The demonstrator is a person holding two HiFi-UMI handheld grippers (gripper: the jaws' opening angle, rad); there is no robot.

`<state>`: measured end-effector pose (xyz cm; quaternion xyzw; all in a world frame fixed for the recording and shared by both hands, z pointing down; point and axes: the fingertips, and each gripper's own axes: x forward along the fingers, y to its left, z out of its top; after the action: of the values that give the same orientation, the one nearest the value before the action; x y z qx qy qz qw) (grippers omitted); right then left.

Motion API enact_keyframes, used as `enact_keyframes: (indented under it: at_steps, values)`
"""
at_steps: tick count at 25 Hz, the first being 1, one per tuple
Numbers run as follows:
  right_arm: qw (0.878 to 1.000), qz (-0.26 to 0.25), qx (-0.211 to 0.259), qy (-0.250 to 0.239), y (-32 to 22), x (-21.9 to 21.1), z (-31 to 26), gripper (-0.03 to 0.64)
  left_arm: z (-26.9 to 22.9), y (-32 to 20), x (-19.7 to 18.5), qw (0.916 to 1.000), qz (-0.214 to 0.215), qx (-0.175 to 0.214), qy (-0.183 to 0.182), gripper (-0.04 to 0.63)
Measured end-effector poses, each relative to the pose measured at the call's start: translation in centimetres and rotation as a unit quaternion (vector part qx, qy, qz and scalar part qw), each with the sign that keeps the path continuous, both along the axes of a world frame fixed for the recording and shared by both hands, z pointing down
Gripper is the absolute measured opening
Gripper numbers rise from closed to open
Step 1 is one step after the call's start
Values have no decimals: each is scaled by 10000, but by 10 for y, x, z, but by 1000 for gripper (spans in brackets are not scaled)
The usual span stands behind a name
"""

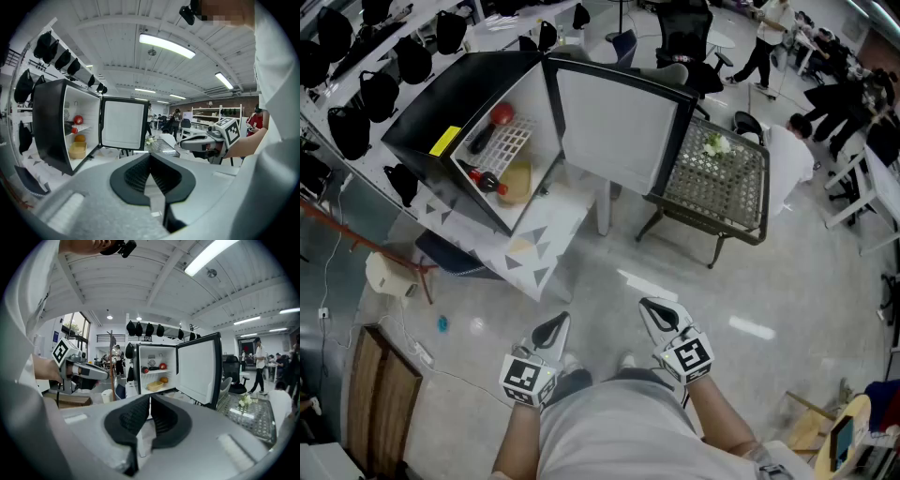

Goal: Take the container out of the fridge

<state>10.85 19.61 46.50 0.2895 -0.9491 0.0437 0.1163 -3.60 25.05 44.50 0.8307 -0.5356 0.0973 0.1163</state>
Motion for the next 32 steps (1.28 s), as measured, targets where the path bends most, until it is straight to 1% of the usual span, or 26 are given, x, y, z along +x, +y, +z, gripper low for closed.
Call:
enact_keyframes:
  at_steps: [4, 10, 13, 16, 20, 24, 28, 32]
  values:
    - [9999, 107, 63, 8, 4, -20, -6, 11, -7, 0, -18, 9999, 133, 77, 35, 8]
    - [9995, 227, 123, 163, 8, -61, -11, 11, -10, -5, -62, 9992, 320, 206, 137, 8]
    - [9993, 340, 63, 171, 10, -83, -11, 11, -7, -4, -83, 9984, 445, 239, 234, 8]
    - [9986, 453, 88, 252, 12, -104, -9, 11, 4, -3, -104, 9979, 562, 165, 282, 8]
    - [9968, 606, 99, 519, 15, -121, -2, 11, 18, -7, -125, 9973, 685, 36, 255, 8]
    - [9949, 669, 124, 742, 7, -124, 2, 11, 20, -19, -130, 9968, 756, 37, 269, 8]
    - [9950, 674, 152, 719, -16, -121, 0, 11, 20, -42, -122, 9962, 816, 30, 287, 8]
    - [9959, 546, 215, 687, -54, -122, 2, 11, 22, -78, -115, 9967, 780, -5, 234, 8]
